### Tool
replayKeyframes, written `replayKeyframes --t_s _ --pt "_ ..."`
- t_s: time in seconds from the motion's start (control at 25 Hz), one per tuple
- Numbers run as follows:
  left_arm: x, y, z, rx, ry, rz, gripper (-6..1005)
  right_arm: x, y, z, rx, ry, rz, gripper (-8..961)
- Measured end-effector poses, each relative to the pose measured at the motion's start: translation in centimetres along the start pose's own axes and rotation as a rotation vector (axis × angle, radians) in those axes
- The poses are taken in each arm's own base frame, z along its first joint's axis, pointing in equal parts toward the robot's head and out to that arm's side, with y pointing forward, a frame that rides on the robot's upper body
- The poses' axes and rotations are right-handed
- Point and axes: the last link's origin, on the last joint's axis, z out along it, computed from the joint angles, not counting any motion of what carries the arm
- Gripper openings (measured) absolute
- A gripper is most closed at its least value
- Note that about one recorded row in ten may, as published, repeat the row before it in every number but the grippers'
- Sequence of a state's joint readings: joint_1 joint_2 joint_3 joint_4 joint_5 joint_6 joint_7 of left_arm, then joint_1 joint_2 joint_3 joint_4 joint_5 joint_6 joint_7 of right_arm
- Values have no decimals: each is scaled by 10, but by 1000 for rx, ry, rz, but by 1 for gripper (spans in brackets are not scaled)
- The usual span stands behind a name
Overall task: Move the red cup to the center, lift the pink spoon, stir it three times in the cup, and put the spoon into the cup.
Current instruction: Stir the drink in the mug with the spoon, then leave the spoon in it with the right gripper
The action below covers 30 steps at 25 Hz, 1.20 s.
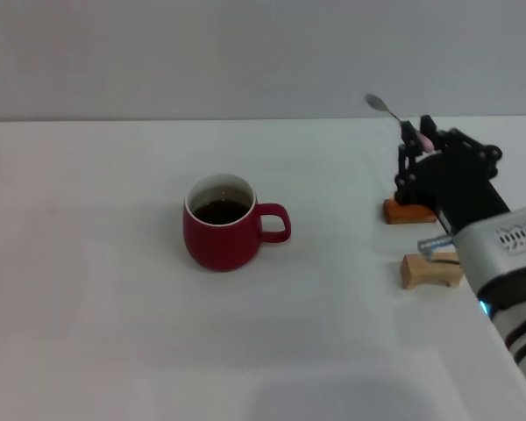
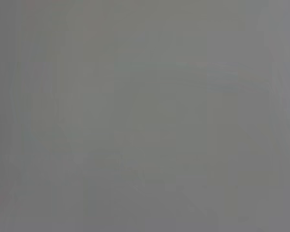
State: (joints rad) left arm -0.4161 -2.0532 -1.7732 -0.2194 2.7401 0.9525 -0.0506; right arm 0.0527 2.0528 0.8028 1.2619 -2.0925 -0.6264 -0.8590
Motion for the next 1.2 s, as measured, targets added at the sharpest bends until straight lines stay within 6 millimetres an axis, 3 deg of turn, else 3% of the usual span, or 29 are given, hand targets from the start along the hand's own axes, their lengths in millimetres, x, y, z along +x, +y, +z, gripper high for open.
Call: replayKeyframes --t_s 0.72,1.2 --pt "0 -1 0 1 1 2 675 -68 20 18 -257 5 46 138" --pt "0 -1 0 2 1 3 675 -97 10 18 -412 70 104 138"
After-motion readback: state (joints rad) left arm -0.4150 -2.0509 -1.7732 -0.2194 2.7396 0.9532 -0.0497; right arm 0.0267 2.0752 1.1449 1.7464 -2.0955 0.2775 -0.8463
